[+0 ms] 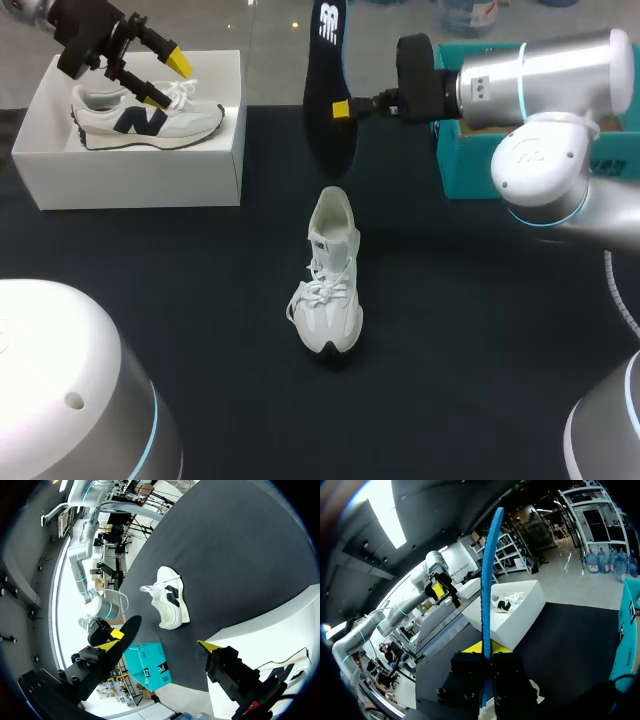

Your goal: Take the shoe out of the shoebox, open the shoe tongue, remove and reinsert the insole, then place the shoe into the shoebox

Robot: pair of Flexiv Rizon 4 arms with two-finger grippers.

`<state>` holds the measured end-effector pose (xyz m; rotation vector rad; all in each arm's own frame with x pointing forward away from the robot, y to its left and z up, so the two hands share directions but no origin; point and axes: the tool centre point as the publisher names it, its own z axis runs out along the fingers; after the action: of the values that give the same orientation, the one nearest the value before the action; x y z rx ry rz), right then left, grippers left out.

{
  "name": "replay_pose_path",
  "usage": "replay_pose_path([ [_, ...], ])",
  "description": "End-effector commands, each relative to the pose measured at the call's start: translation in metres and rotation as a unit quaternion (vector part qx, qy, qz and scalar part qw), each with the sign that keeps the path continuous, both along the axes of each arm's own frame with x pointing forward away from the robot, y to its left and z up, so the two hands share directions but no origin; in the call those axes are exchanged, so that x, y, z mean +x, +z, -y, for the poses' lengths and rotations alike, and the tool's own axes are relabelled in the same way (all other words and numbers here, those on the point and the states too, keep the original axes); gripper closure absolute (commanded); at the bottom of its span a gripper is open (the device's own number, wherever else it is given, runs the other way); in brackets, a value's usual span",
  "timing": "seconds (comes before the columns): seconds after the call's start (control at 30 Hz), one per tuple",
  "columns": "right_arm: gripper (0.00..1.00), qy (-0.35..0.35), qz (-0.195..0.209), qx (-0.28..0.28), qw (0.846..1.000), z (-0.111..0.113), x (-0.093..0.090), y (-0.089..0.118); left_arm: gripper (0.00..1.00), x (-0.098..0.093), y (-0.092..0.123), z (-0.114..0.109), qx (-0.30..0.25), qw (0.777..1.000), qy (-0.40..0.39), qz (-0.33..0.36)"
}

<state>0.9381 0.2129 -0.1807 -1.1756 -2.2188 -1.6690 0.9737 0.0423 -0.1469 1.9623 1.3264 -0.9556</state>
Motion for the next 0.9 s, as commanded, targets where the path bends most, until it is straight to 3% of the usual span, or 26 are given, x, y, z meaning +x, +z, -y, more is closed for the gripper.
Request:
replay_pose_path([
  [0.03,1.00,-0.002,0.004,0.021,1.000,-0.008,0.003,-0.022,0.00,0.001,0.000,-0.001,0.001,1.000,-0.001,0.000],
  [0.4,1.00,0.006,-0.008,0.039,0.999,-0.024,-0.010,-0.055,0.00,0.001,0.000,-0.001,0.001,1.000,-0.001,0.000],
  [0.9,1.00,0.004,-0.010,0.040,0.999,-0.025,-0.011,-0.056,0.00,0.001,0.000,-0.001,0.001,1.000,-0.001,0.000],
])
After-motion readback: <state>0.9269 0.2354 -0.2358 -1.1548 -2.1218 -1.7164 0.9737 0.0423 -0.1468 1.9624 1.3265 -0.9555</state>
